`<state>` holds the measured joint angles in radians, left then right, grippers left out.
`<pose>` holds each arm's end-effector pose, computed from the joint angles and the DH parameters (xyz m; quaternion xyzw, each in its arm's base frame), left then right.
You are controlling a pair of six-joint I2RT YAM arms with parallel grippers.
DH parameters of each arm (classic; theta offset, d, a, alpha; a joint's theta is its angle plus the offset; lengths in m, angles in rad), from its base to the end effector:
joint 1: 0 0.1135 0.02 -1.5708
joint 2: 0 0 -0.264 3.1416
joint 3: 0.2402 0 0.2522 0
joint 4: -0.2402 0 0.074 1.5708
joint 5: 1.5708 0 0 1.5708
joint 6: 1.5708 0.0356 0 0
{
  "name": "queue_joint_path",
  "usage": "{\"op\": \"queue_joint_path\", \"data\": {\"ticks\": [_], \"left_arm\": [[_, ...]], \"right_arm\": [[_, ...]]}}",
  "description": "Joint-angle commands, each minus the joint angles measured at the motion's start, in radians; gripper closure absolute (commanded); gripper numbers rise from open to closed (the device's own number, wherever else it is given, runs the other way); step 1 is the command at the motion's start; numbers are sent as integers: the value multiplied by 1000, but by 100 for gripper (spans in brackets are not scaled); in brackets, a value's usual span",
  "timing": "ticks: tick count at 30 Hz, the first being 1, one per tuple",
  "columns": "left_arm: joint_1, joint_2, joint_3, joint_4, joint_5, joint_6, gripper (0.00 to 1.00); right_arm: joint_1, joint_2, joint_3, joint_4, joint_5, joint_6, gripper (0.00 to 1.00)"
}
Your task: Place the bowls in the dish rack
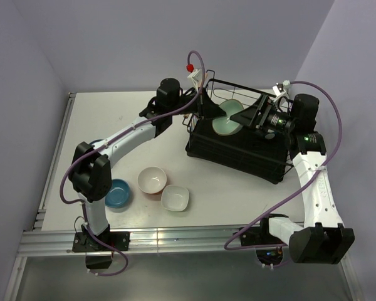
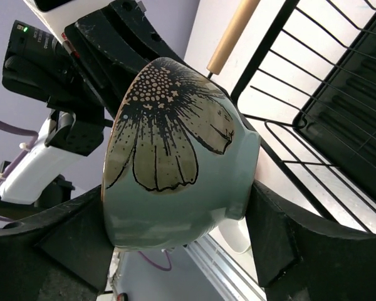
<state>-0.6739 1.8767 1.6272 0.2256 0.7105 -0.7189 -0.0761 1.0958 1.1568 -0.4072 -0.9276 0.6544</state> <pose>0.3392 -0.3006 0.3605 0.2278 0.6761 -0.6111 0.3428 0.2313 0.0109 0.3907 0.0213 0.7754 0.4975 0.3883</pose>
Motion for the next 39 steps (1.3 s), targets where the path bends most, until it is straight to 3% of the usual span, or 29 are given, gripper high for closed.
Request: {"op": "queue_joint_path", "data": {"ticks": [1,4,7,8,10,15,24,30,39], "left_arm": [[-18,-40,34,109,23,-33,100],[-23,-40,34,101,20,-28,100],[-24,-44,33,80,14,-16,100],[-23,-45,33,74,9,-10,100],[-23,-48,33,55,10,6,92],[-15,-65,14,46,14,12,68],[13,-106,-7,5,9,30,41],[56,-145,-9,-40,4,48,19],[125,-217,2,-149,29,119,18]], "right_arm": [[6,7,-12,64,-37,27,22],[4,25,-3,61,-60,25,35],[6,30,7,59,-68,19,57],[6,29,18,57,-73,7,76],[6,32,29,53,-82,-10,100],[4,38,83,8,-97,-96,100],[-22,38,136,-40,-57,-185,100],[-53,110,250,-186,30,-386,100],[-53,251,454,-329,301,-696,100]]}}
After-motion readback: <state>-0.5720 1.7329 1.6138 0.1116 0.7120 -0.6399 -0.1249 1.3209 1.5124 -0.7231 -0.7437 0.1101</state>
